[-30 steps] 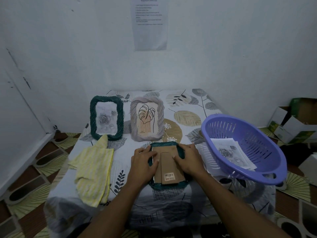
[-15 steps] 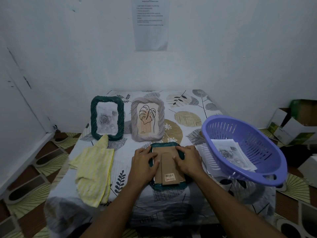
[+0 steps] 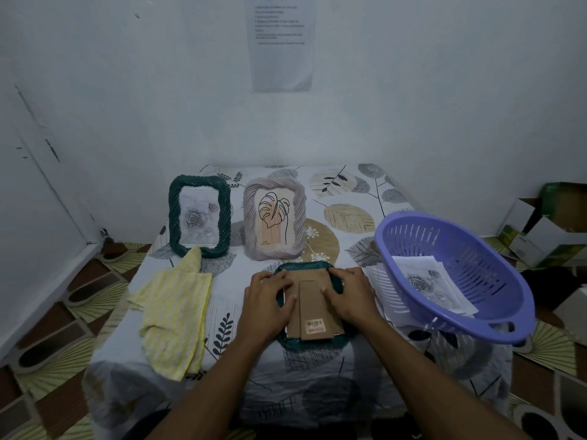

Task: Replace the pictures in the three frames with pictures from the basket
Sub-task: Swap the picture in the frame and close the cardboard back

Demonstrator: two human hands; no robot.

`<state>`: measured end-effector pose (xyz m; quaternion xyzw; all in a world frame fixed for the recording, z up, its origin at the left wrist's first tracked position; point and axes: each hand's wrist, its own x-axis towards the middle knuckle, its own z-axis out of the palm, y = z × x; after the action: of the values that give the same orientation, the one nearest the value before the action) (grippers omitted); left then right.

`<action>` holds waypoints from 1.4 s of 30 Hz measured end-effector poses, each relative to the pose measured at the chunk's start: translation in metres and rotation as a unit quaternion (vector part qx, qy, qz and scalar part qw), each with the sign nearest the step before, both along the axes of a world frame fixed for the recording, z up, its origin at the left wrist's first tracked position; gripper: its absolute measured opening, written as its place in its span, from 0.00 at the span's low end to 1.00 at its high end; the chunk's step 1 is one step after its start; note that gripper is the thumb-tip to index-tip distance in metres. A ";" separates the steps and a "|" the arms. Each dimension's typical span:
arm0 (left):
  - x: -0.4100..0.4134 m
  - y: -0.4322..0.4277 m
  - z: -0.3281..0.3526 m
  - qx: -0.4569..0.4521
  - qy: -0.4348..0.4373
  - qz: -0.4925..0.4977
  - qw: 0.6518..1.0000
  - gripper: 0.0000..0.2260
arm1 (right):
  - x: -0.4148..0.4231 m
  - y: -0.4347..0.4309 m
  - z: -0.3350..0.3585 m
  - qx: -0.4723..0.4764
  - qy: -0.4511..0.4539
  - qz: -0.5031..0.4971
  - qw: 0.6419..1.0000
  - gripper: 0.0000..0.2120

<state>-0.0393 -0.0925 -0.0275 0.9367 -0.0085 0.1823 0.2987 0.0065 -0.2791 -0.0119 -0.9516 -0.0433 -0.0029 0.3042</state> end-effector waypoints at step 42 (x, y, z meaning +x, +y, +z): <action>-0.054 -0.004 0.008 -0.018 0.001 -0.022 1.000 0.13 | -0.095 -0.038 -0.007 0.096 -0.094 0.030 0.991 0.16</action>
<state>-0.0932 -0.0962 -0.0195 0.9311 -0.0256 0.1750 0.3190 -0.0880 -0.3172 -0.0191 -0.9118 -0.0998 -0.0871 0.3886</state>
